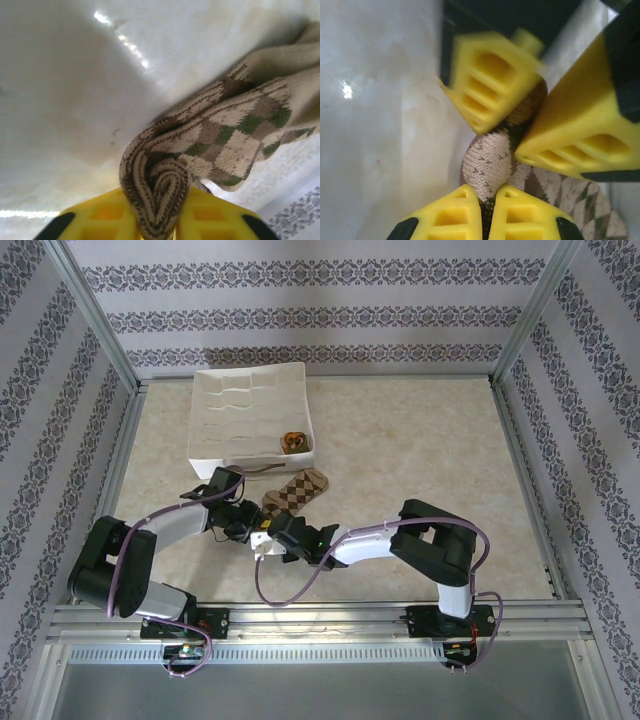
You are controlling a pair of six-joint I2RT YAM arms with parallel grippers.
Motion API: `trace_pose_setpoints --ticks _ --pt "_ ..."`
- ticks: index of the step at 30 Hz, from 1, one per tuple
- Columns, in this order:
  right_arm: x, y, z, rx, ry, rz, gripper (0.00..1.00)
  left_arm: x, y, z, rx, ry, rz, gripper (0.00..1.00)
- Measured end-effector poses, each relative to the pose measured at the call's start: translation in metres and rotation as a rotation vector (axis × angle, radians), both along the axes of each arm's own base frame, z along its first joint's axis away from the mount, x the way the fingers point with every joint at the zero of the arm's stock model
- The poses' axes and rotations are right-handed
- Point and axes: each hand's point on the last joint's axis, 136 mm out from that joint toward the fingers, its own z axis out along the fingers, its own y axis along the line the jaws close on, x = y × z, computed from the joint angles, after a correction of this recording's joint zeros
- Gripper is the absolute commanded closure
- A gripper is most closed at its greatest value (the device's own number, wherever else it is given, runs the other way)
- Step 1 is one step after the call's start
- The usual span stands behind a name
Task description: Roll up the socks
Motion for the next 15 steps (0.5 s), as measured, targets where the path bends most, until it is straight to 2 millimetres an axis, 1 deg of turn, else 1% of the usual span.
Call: trace_pose_setpoints --ticks 2,3,5,10,13,15 --pt "0.000 0.000 -0.001 0.020 0.045 -0.009 1.00 -0.006 0.004 0.003 0.016 0.012 0.008 0.46" --pt "0.000 0.000 -0.001 0.037 0.078 -0.015 1.00 -0.009 0.007 0.006 0.022 0.017 0.014 0.43" --pt "0.000 -0.001 0.000 0.067 0.147 -0.026 1.00 -0.010 0.011 0.012 0.029 0.010 0.032 0.40" --pt "0.000 -0.002 0.002 0.146 0.327 -0.050 1.00 -0.007 0.016 0.027 0.011 -0.031 0.085 0.38" --pt "-0.003 0.000 0.003 0.177 0.426 -0.056 1.00 -0.009 0.018 0.031 -0.002 -0.037 0.110 0.41" --pt "-0.004 0.001 0.003 0.200 0.500 -0.063 1.00 -0.007 0.018 0.029 -0.009 -0.040 0.126 0.42"
